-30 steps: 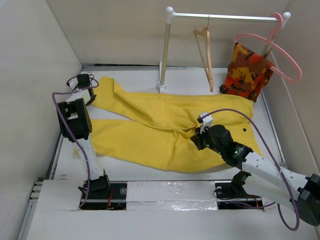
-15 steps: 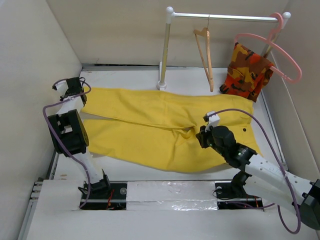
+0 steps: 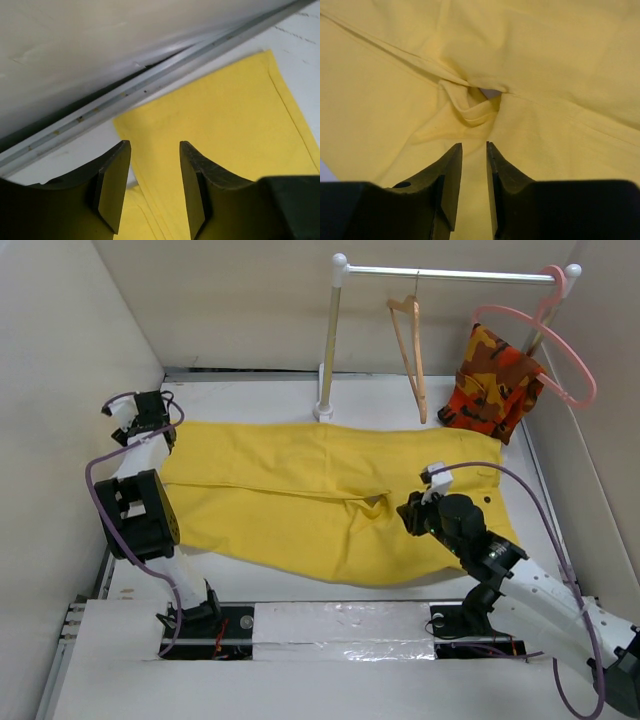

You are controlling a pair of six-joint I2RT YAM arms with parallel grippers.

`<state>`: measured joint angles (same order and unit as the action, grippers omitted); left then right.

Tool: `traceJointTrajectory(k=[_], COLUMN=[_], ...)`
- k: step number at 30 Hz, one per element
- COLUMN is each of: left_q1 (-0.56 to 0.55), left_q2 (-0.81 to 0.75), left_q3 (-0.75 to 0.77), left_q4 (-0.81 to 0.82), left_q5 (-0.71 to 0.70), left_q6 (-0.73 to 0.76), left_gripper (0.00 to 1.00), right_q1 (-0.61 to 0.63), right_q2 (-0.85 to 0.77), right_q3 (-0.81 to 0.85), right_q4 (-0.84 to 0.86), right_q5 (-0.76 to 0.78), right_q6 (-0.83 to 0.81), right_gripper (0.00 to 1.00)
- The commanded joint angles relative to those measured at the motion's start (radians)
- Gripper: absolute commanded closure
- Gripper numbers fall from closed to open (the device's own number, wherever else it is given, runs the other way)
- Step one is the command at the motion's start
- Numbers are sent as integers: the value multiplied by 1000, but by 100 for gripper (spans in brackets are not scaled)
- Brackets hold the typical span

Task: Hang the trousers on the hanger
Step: Flatten out the trousers at the center of the board.

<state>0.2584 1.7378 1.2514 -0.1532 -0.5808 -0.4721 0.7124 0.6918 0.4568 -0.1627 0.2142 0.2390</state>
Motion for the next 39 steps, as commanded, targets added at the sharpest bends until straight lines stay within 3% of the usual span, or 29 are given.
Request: traceJointTrajectory(k=[1,2,5,8,14,15,19,25,26,29,30,39], left_q1=[-70,-70,-70,-70,14,31,71,71,71,71,71,82], left_q2=[-90,-110,-187,-219,-250,-254,-177,-65,-55,-40,-41,-98], left_q3=[-29,-49,-131,-176,-293,-322,-339,-337,-336,-336,-330,-189], left_q4=[-34,-39,-57,-133,-210,-206,-207,-217,-207,-181,-178,-200], left_q5=[21,35,114,162,187,199,324,328,338,365,352,122], left_q6=[-32,-40,-62,-72,-142,-138,-86,-66,-65,-68,-80,-99], left_gripper=[58,58,48,44,47,39,35,38,40,81,100,100], right_q1=[-5,-5,25,52,61,61,61,61,61,70,70,70], right_q2=[21,38,92,98,55,51,28,-12,-14,-17,-18,-31], right_q3=[-4,-1,3,-13,-29,-27,-30,-44,-44,-46,-49,-70], right_q4=[94,103,143,199,218,209,186,183,183,183,184,134], right_q5=[-131,-145,-179,-206,-265,-272,-306,-331,-332,-332,-328,-188], right_q6=[-44,-47,-53,-53,-67,-69,-76,-72,-72,-72,-72,-46], right_gripper=[78,100,100,100,98,97,94,90,90,90,90,89])
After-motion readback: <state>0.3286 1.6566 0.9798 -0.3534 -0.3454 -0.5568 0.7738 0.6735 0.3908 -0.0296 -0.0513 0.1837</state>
